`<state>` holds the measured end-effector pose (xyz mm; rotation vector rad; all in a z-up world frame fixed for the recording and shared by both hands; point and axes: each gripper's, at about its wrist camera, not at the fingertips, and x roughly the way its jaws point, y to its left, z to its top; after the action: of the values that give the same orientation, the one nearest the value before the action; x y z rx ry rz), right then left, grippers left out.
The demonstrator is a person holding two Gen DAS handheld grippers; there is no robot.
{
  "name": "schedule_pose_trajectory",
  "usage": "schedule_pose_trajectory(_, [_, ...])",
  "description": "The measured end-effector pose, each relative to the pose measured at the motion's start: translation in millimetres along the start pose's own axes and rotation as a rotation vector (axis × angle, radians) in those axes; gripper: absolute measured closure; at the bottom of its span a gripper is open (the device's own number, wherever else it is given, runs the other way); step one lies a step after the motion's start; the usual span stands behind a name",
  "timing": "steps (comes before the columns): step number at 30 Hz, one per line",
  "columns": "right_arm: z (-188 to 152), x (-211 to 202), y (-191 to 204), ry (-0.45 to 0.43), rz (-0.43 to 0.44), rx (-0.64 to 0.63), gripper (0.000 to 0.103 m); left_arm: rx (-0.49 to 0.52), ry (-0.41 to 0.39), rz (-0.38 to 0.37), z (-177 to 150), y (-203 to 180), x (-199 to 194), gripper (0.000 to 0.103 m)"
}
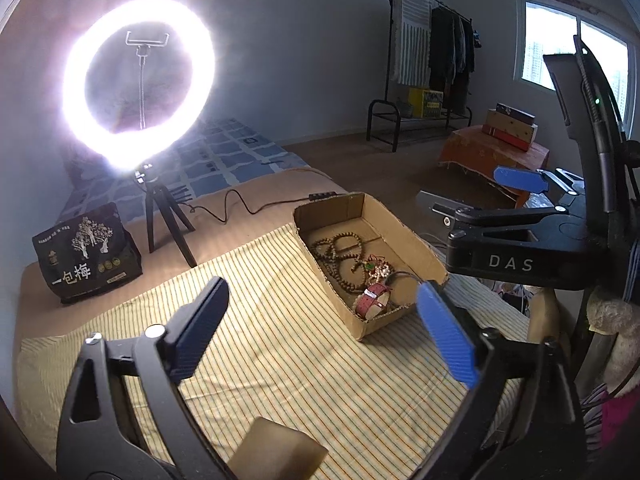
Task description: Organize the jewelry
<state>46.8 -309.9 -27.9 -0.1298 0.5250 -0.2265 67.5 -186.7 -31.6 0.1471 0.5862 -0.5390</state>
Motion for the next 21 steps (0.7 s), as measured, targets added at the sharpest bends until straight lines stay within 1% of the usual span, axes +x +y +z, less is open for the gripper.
schedule_pose_trajectory(2, [0.0, 0.1, -0.9, -0.002, 0.000, 0.002, 0.000, 0.002, -0.002, 0.015, 0.0, 0.4, -1.3, 0.004])
schedule_pose_trajectory(5, [-0.7, -0.5, -1.5, -0.001, 0.003, 0.005, 0.000, -0.006, 0.008, 0.037, -0.2, 1.3, -1.3, 0.000])
schedule_pose_trajectory(7, [-1.0, -0.9, -1.6, -0.001, 0.002, 0.005, 0.000, -0.013, 0.013, 0.051, -0.7, 2.7, -1.3, 0.000])
schedule_pose_trajectory(21, [-1.5, 0.3, 2.5, 0.003, -0.007, -0.001, 0.000, -0.012, 0.022, 0.077, -3.8, 7.4, -5.0, 0.000])
